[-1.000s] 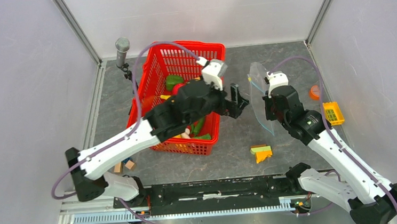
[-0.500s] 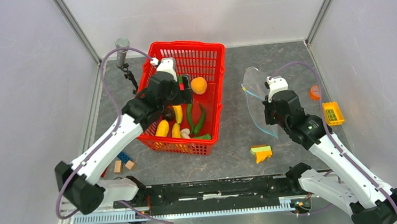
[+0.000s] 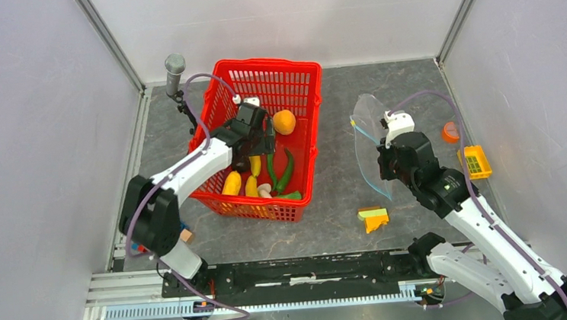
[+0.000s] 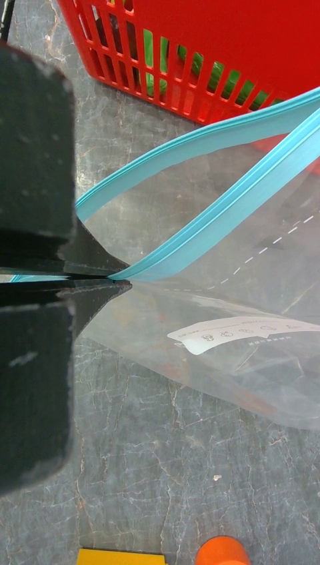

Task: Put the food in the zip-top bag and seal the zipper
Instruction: Pick up the fake fruit from the bin.

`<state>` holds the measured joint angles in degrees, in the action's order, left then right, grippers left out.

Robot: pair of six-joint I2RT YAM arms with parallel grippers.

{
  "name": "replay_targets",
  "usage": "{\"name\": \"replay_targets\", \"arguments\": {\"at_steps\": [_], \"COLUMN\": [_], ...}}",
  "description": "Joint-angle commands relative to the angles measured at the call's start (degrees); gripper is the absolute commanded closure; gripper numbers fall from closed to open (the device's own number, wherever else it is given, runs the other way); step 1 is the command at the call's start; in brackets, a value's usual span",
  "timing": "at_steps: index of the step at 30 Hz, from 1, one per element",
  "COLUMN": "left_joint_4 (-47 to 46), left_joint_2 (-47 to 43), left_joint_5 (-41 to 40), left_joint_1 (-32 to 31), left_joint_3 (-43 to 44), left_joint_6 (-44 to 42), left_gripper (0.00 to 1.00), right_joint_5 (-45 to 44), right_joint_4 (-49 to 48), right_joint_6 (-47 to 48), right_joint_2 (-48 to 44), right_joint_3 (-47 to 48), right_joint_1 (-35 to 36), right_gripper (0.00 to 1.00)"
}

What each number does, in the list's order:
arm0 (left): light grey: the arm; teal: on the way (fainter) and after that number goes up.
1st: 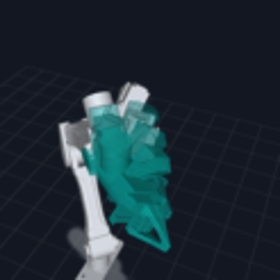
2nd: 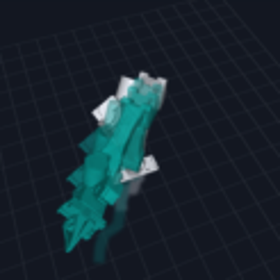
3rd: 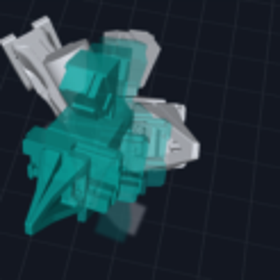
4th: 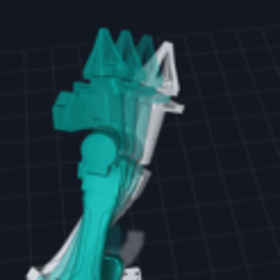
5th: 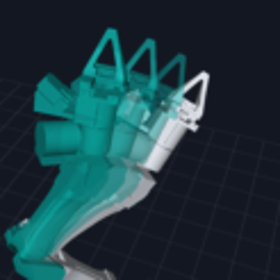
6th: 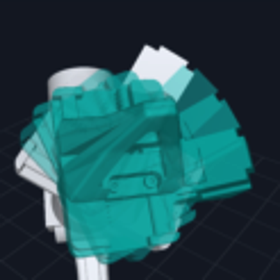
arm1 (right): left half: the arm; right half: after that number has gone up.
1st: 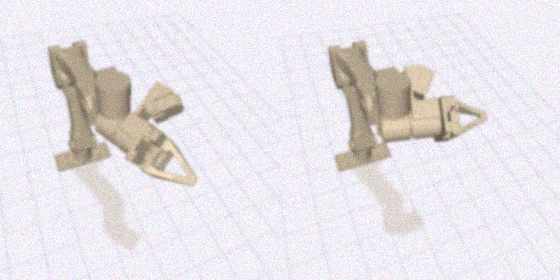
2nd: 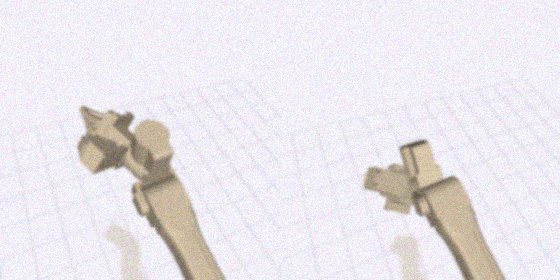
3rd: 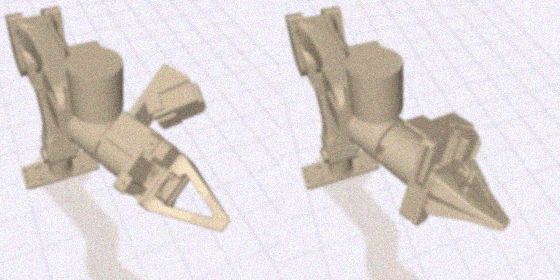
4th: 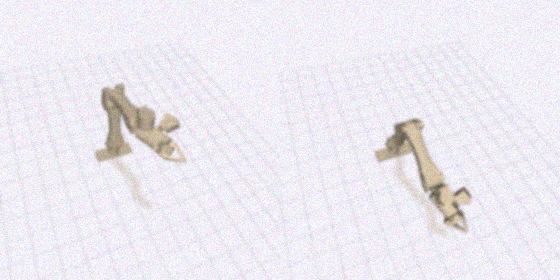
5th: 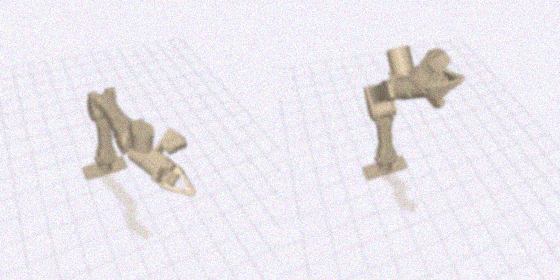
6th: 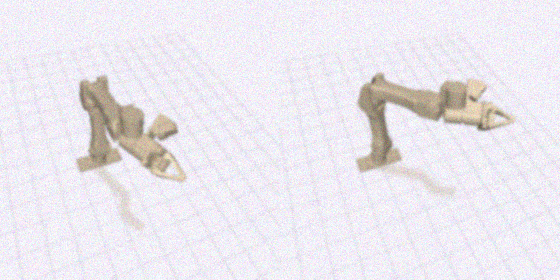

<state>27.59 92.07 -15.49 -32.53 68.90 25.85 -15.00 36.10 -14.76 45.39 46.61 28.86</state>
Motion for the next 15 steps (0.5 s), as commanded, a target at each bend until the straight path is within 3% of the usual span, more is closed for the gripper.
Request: {"name": "replay_targets", "arguments": {"at_steps": [1, 11, 12, 14, 15], "left_joint_4": [-2.33, -5.37, -5.53, -5.53, -5.53], "left_joint_2": [6.01, 11.22, 11.45, 12.01, 12.08], "left_joint_5": [-0.14, -1.35, -1.25, -1.0, -0.74], "left_joint_1": [1.44, 2.04, 2.04, 2.03, 2.04], "left_joint_3": [2.57, -0.76, -1.03, -1.11, -1.3], "left_joint_6": [3.23, 5.93, 5.94, 5.59, 5.5], "left_gripper": [0.24, 0.3, 0.34, 0.53, 0.58], "right_joint_5": [0.7, 1.2, 1.19, 1.32, 1.36], "right_joint_4": [-1.56, -2.13, -2.24, -2.41, -2.48], "right_joint_6": [-0.53, -0.83, -0.93, -1.0, -1.06], "right_joint_2": [-0.78, -1.44, -1.49, -1.45, -1.44], "right_joint_3": [-0.2, -1.3, -1.5, -1.69, -1.7], "right_joint_1": [-0.12, -0.13, -0.17, -0.14, -0.12], "right_gripper": [1.0, 1.0, 1.0, 1.0, 1.0]}}
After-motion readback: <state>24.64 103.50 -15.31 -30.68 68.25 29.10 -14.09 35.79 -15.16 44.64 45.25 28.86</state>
